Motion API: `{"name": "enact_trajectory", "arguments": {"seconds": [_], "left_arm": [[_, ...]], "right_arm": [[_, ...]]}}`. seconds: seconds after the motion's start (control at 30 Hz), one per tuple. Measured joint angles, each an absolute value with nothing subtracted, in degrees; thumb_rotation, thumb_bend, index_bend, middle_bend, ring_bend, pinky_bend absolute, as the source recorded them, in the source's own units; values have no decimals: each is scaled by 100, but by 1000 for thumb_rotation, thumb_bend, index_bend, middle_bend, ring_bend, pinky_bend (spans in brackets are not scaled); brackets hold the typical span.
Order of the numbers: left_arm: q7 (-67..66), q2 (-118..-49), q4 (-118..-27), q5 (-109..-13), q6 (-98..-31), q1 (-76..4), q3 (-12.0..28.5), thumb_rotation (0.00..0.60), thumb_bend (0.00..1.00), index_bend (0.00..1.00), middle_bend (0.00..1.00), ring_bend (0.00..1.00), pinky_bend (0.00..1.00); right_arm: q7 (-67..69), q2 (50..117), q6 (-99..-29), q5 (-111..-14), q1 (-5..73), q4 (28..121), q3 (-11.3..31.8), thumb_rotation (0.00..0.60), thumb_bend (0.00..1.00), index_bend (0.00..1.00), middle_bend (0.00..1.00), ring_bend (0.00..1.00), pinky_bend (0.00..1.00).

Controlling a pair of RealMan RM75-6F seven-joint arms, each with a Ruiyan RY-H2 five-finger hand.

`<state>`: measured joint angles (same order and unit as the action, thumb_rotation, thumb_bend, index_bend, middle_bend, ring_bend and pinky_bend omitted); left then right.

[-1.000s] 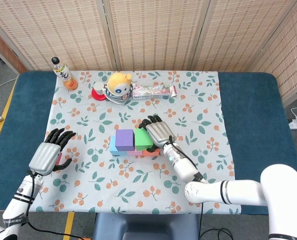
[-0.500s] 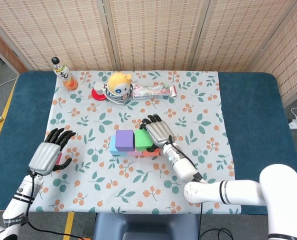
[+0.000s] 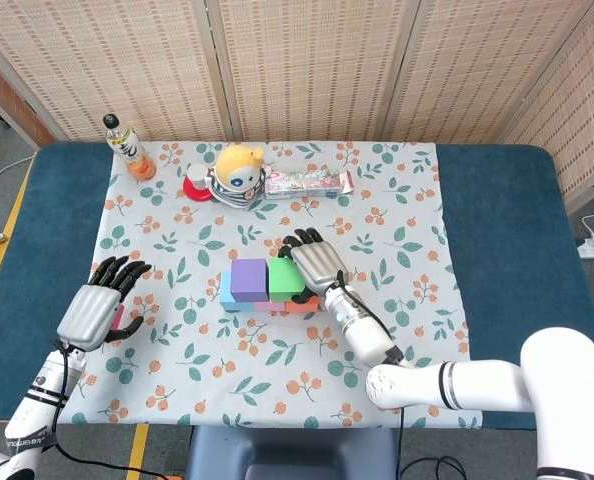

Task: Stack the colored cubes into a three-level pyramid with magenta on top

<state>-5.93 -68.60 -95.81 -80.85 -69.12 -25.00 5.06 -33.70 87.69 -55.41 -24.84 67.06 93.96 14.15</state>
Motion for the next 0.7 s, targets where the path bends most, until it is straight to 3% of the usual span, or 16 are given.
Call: {"name": "enact_trajectory", "arguments": {"seconds": [0.37, 0.7], "left_arm": [[-573, -6879, -9550, -8082, -6883, -2500, 503, 600, 321, 104, 97, 12, 43], [-600, -6882, -9551, -8084, -6877, -2503, 508, 600, 320, 103, 86, 0, 42]], "right_arm": [[-3405, 8830, -5548, -2402, 6720, 9342, 1406, 600, 65, 349, 134, 0, 0], [-3355, 8827, -5494, -2465, 6689, 9357, 1391, 600, 64, 143, 111, 0, 0]]}}
